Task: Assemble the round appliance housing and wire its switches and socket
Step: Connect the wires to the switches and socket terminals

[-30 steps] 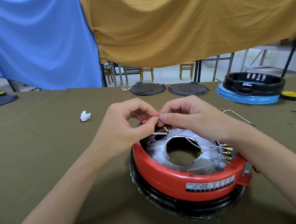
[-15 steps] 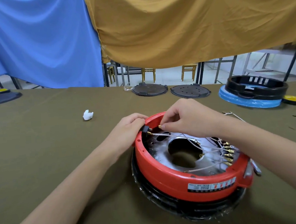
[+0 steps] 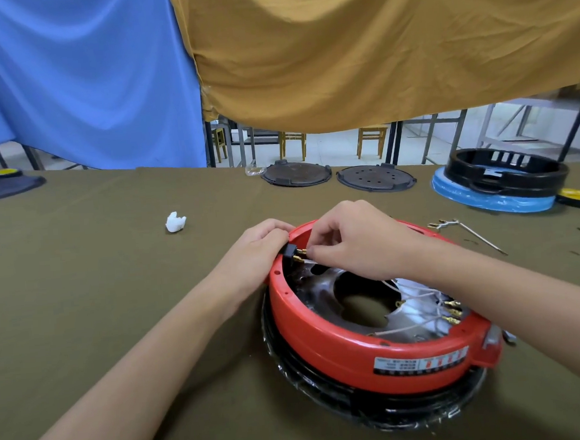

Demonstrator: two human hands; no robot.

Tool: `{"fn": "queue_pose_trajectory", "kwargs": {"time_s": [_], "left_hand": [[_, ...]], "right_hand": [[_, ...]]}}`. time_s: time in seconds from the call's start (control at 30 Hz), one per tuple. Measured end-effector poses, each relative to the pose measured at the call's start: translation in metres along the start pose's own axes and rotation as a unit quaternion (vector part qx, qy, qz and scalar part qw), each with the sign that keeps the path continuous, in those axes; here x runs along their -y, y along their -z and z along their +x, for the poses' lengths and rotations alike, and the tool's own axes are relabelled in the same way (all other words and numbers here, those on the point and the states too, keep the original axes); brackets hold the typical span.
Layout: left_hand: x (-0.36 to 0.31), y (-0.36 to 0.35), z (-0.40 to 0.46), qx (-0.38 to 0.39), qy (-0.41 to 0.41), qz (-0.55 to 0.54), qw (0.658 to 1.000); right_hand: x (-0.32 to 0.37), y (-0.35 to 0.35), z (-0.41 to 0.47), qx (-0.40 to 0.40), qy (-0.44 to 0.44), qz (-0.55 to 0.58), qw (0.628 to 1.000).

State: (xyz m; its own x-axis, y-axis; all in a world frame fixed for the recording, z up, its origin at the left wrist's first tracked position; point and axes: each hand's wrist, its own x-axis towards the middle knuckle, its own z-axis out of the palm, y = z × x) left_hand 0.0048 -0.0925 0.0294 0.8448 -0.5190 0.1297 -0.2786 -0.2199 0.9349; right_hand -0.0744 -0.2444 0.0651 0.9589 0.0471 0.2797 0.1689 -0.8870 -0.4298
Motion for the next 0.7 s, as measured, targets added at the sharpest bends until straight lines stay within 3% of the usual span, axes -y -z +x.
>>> {"fn": "queue_pose_trajectory", "kwargs": {"time_s": [0.47, 0.7], "left_hand": [[0.003, -0.001, 0.002, 0.000, -0.008, 0.012, 1.000], [0.001, 0.000, 0.000, 0.013, 0.002, 0.005, 1.000]], "right_hand": [[0.011, -0.002, 0.004, 0.018, 0.012, -0.050, 0.999], [0.006, 0.001, 0.004, 0.039, -0.021, 0.000, 0.999]]}}
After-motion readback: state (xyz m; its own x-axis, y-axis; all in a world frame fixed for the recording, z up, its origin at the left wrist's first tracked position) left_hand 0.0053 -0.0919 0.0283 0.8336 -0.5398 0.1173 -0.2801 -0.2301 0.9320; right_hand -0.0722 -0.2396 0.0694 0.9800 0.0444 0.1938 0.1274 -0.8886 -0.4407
